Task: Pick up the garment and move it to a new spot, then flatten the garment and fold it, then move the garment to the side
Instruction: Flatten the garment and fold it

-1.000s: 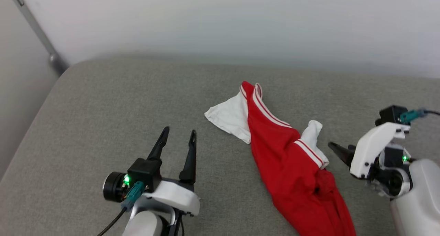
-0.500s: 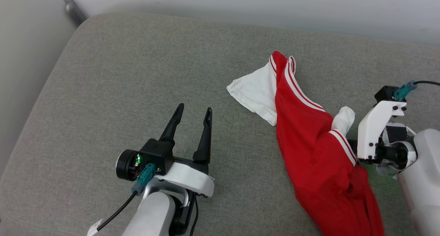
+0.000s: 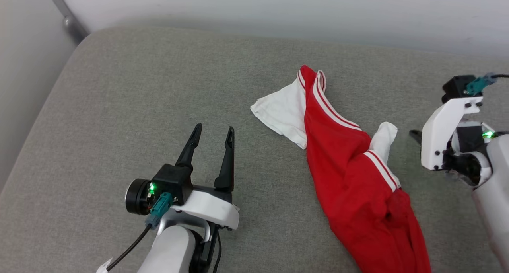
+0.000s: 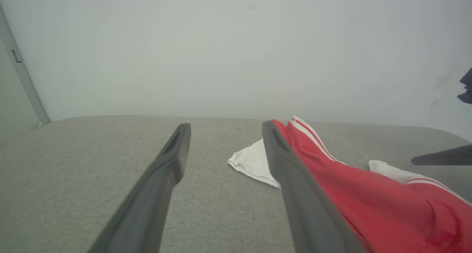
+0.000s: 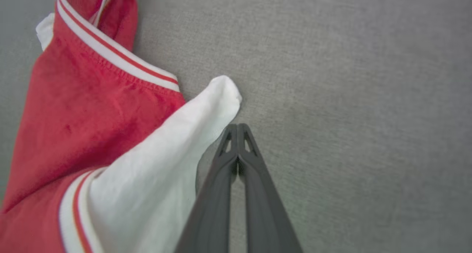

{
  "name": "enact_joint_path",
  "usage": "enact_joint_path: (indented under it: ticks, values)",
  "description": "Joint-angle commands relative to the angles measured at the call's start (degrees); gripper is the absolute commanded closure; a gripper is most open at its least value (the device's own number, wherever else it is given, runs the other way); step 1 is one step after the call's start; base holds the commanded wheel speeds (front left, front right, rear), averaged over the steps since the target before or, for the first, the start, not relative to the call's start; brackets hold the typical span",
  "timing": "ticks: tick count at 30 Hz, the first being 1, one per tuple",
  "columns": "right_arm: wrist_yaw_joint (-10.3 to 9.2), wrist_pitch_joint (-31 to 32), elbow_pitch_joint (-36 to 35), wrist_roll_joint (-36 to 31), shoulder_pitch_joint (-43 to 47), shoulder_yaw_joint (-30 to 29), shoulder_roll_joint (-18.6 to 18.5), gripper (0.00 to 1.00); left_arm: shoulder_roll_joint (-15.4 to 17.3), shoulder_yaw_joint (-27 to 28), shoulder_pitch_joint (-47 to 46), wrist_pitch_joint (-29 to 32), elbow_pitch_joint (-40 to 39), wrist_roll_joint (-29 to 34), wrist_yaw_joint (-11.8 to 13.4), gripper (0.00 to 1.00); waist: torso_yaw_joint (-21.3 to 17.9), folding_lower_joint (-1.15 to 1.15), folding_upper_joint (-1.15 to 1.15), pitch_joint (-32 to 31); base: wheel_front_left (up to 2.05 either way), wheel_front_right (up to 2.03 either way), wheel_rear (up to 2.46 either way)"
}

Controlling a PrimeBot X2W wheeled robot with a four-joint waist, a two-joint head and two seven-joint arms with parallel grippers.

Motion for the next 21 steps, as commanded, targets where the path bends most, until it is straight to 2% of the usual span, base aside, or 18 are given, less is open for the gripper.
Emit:
enact_joint_path:
  ticks: [1,6,10,13,16,21]
  values:
    - [-0.03,-0.73,-1.19,-0.17,-0.15,-0.11,-0.88,1.00,0.14,0.36,0.67,-0.14,0.19,0.15,-0.16,0.00,-1.59,-0.01,0.00,-1.45,0.00,0.00,0.00]
    - [-0.03,-0.72,-7.18,-1.34,3.96,-3.56,-5.01,1.00,0.62,1.66,2.35,-0.14,0.29,0.61,-0.34,0.00,-4.71,-0.01,0.00,-3.43,0.00,0.00,0.00]
    - [-0.03,-3.41,-13.12,-3.38,9.49,-9.46,-7.05,1.00,0.69,2.08,3.00,-0.14,0.13,1.10,-0.59,0.00,-6.42,-0.01,0.00,-4.02,0.00,0.00,0.00]
    - [-0.03,-8.12,-17.66,-5.75,15.71,-13.91,-5.63,1.00,0.81,2.59,3.79,-0.14,0.06,1.08,-0.64,0.00,-7.46,-0.01,0.00,-4.54,0.00,0.00,0.00]
    - [-0.03,-13.53,-22.68,-7.97,22.08,-17.36,-2.69,1.00,1.04,3.02,3.98,-0.14,0.12,1.11,-0.72,0.00,-8.09,-0.01,0.00,-5.12,0.00,0.00,0.00]
    - [-0.03,-20.39,-27.12,-9.90,32.67,-18.97,3.16,1.00,1.47,3.85,5.26,-0.14,0.18,1.17,-0.27,0.00,-9.06,-0.01,0.00,-6.17,0.00,0.00,0.00]
